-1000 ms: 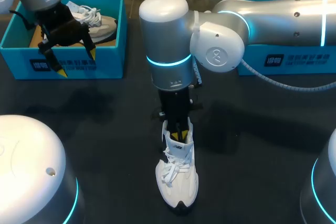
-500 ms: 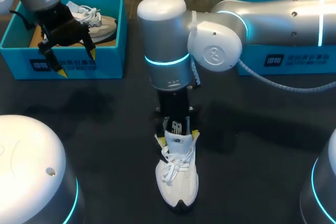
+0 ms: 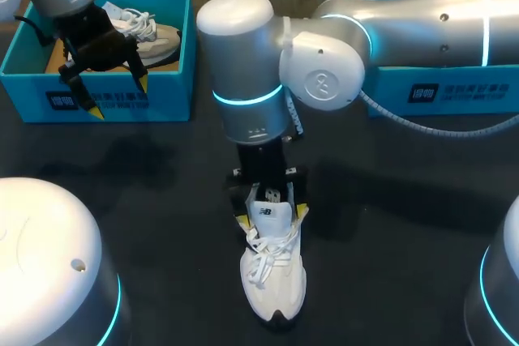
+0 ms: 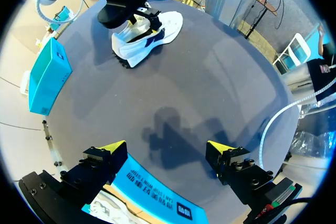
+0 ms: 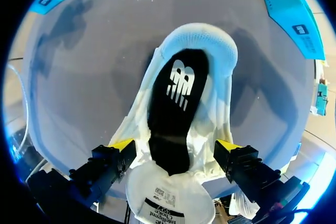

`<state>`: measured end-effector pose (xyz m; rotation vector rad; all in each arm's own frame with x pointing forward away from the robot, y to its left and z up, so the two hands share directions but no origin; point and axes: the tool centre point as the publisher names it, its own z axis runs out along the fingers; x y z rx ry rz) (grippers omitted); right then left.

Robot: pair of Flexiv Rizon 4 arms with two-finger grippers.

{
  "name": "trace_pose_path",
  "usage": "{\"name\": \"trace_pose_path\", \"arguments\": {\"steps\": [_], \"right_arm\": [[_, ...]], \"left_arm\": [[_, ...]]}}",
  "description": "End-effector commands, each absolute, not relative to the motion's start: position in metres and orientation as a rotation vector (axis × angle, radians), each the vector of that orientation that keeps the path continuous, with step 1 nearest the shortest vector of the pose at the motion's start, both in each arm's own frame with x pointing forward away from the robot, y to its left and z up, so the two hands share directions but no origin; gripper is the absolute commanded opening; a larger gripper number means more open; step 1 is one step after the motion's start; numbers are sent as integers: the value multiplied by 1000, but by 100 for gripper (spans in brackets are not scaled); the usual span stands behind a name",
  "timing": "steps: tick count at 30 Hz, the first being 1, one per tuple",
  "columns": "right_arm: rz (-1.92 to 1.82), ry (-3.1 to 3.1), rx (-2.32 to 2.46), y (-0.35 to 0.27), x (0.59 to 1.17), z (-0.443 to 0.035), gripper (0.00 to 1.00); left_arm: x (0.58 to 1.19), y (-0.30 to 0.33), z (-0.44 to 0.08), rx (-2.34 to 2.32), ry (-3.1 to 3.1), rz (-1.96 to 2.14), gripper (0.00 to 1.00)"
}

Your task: Take the shoe out of the shoebox, open the shoe tongue, remove and reinsert the insole, then place the shoe into the shoebox

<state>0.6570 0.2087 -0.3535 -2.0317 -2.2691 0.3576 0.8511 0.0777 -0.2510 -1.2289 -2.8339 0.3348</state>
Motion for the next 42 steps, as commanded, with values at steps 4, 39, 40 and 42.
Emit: {"name": "trace_pose_path", "arguments": {"steps": [4, 39, 40, 42], "right_arm": [[374, -2281, -2061, 206, 651, -344, 100], [377, -2048, -2283, 215, 582, -318, 100], [383, -2031, -2291, 214, 578, -317, 100], [391, -2001, -2319, 215, 569, -313, 100]], "left_arm": [[851, 78, -251, -1230, -2832, 331, 100], [851, 78, -251, -1230, -2832, 331, 100], [851, 78, -251, -1230, -2832, 331, 100], [851, 78, -251, -1230, -2832, 331, 100]]}}
